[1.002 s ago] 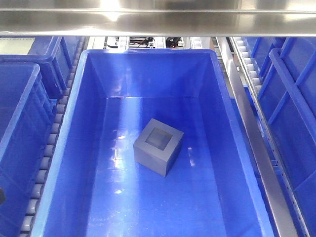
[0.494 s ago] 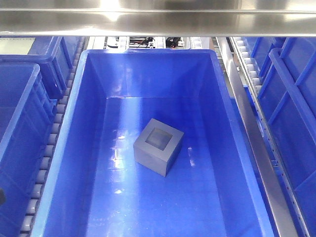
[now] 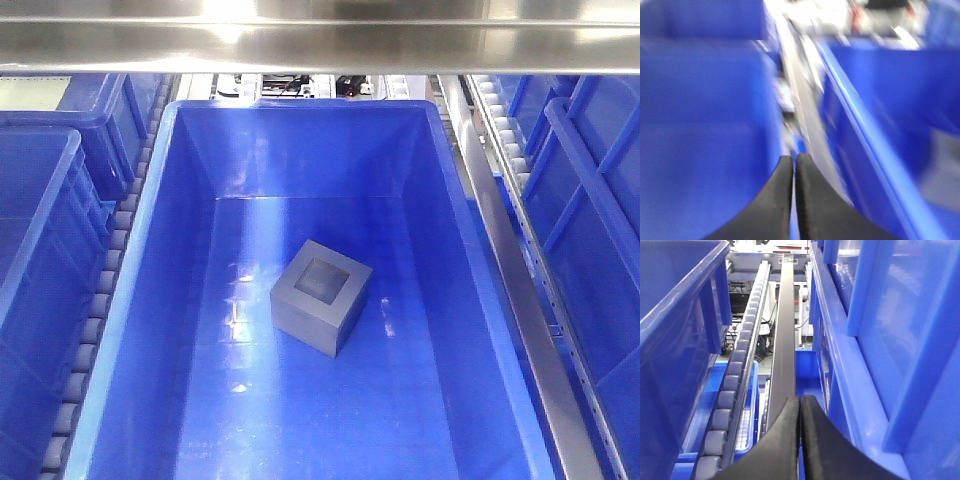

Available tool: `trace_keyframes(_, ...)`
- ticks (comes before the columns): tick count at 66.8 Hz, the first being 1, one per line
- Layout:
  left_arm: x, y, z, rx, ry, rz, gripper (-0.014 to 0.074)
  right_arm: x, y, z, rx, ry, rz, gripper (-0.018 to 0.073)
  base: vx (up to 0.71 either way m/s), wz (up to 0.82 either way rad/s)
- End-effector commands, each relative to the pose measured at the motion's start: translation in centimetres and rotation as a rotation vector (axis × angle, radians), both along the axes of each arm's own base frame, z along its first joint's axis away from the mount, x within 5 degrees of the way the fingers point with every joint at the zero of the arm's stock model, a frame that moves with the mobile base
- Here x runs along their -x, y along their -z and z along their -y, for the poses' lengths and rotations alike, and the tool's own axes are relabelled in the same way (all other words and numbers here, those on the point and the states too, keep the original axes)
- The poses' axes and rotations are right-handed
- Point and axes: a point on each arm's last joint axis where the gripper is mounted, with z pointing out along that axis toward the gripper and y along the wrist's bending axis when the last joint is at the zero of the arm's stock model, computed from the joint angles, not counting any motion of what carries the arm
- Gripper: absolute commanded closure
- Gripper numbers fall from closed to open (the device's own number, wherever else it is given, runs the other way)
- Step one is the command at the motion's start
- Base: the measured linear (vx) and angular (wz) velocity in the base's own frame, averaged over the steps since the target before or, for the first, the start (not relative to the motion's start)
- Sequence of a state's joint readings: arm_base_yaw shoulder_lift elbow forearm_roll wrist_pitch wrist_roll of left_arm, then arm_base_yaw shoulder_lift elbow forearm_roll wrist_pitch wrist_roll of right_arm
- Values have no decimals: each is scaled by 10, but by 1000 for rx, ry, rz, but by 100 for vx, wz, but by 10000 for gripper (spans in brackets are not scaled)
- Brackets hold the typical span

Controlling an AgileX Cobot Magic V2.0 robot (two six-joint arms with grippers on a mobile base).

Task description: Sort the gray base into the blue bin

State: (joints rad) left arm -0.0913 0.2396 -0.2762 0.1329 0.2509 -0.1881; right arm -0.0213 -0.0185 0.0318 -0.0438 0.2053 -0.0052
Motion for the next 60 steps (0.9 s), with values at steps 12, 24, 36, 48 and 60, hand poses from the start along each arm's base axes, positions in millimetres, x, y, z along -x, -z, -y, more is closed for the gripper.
trace_keyframes(12,11,33,-1,-2,-29,284,605,0,-6,0,18,3,83,564,0,0)
trace_keyframes(24,17,57,-3,13,-44,248,605,0,-6,0,18,3,83,564,0,0)
trace_keyframes(36,16,62,-3,12,-49,196,605,0,-6,0,18,3,82,564,0,0)
trace_keyframes(48,16,63,-3,12,-49,191,605,0,-6,0,18,3,83,564,0,0)
trace_keyframes(60,16,63,-3,13,-50,190,605,0,-6,0,18,3,83,564,0,0)
